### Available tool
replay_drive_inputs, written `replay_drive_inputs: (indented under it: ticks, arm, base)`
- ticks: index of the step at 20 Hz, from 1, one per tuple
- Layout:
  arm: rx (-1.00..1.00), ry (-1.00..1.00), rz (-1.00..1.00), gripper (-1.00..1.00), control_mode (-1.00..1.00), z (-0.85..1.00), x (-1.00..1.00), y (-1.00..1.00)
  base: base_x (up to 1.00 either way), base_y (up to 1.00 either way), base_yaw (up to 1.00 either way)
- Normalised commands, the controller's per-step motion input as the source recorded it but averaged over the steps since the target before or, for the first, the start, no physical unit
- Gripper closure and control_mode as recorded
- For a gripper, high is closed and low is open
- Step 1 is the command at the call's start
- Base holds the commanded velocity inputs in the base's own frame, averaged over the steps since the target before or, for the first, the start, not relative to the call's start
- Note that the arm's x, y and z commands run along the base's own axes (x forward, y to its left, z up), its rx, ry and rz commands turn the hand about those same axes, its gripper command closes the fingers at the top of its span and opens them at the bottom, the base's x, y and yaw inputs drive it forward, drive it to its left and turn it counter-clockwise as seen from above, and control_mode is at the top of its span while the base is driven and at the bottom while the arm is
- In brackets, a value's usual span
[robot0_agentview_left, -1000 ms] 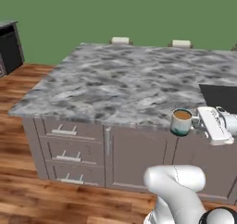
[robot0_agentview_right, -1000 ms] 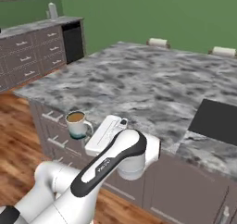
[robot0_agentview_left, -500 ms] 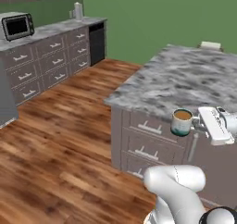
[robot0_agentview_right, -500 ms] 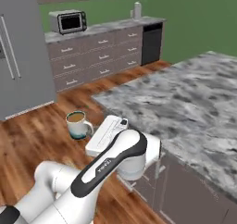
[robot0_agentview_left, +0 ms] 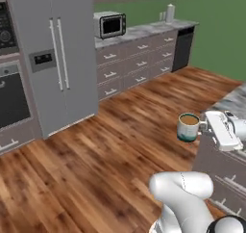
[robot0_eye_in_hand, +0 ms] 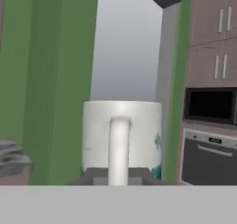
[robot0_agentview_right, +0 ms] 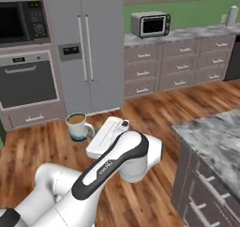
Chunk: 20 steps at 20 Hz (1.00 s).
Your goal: Pick up the brewed coffee from the coffee machine and place it next to the breakfast plate on the dining counter.
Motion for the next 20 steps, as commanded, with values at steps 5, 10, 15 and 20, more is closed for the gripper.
replay_drive_inputs:
  ticks: [5, 10, 15, 20]
  arm:
    - [0.0, 0.0, 0.0, 1.0, 1.0, 0.0, 0.0, 0.0]
    - [0.0, 0.0, 0.0, 1.0, 1.0, 0.0, 0.0, 0.0]
    - [0.0, 0.0, 0.0, 1.0, 1.0, 0.0, 0.0, 0.0]
    - [0.0, 0.0, 0.0, 1.0, 1.0, 0.0, 0.0, 0.0]
  base:
    - [1.0, 0.52, 0.39]
    - [0.99, 0.0, -0.07]
    - [0.87, 0.0, -0.5]
    - [0.78, 0.0, -0.55]
